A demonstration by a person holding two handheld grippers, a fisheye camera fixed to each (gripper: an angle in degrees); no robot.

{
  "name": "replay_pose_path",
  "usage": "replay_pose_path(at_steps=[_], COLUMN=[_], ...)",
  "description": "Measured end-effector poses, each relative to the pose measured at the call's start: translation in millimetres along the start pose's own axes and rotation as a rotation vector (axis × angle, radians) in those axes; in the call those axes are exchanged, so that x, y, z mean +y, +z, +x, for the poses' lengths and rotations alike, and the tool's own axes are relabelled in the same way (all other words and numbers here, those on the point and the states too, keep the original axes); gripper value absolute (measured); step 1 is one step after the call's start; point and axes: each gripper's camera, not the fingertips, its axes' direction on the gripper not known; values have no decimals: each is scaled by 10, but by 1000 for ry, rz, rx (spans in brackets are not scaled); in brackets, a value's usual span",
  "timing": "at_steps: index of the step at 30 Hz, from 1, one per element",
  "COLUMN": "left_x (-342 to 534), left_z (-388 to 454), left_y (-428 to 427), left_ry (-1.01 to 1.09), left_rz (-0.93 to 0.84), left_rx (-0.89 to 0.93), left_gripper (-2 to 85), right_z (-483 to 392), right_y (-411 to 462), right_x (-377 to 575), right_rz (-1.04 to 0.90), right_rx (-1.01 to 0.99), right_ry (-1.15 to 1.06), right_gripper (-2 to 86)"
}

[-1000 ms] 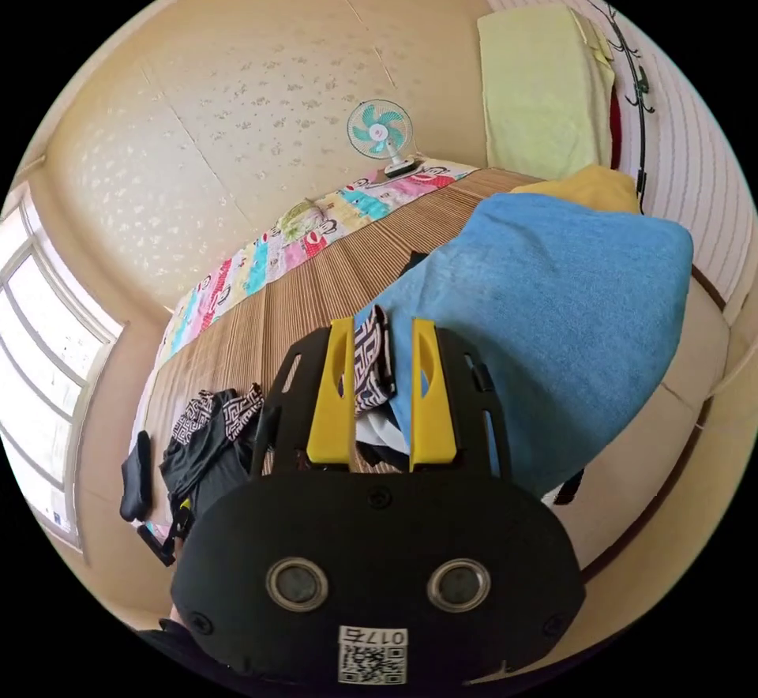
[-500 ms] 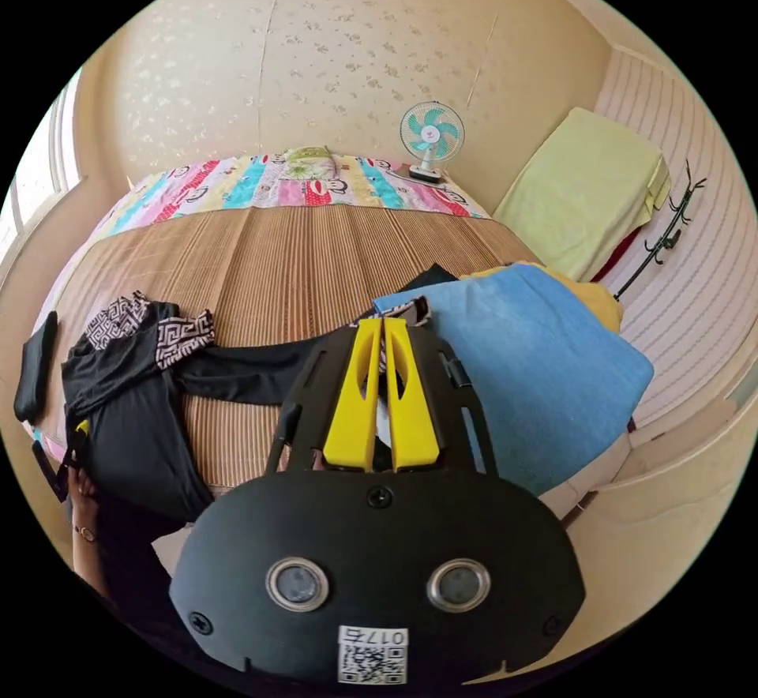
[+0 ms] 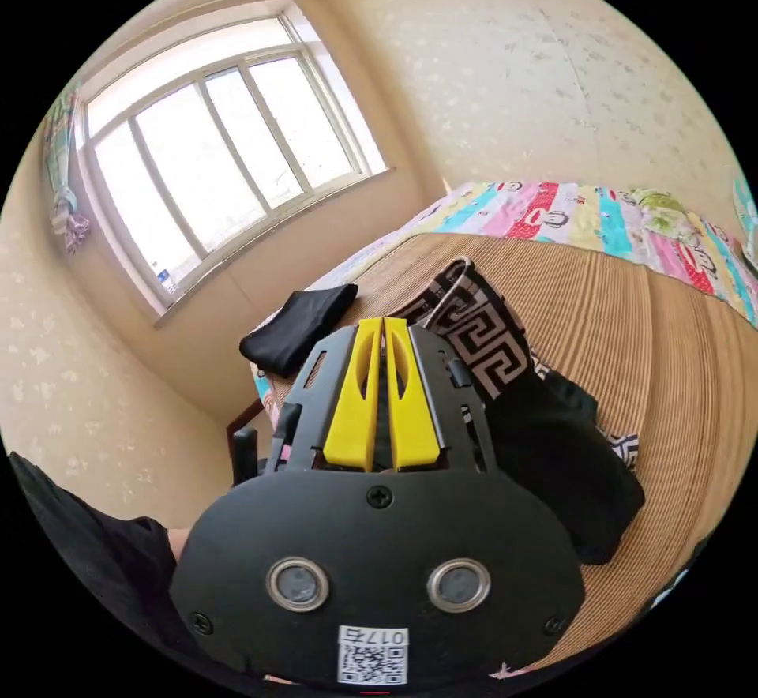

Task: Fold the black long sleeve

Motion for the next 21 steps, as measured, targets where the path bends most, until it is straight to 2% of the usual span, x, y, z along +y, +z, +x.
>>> replay_pose_path(at_steps=[1,3,6,8,10,13,16,21], left_x=[-16,-52,-162,-216,-252,-401,-730,-1182], left_z=[30,77,214,338,552,754,975,1365], left_y=[28,67,104,67,4,246,622,1336], left_ry=[-6,-24,-42,-63,-62,-21,50,263], left_rz=[-3,-13,-88,-115,-108,-204,-307,-458], left_rx=[-1,2,-6,-71,-240,-353,-446,-636], left_gripper=[-7,-7,-8,-9,-9,-10,-10,-10], right_z=[2,-7,-2,34,119,322,586,820], right_y=[333,564,373,92,-277,-440,-275,-161], right_x=[78,256,617,858,1182,1476,1580,1262], right_rz=[-115,-200,-200,-177,-160,-253,-374,-391], right_rx=[-19,-17,51,160,345,490,539,531], right_ry=[9,20,25,34,66,135,198,256], right_gripper=[12,17,37,51,61,58,42,22])
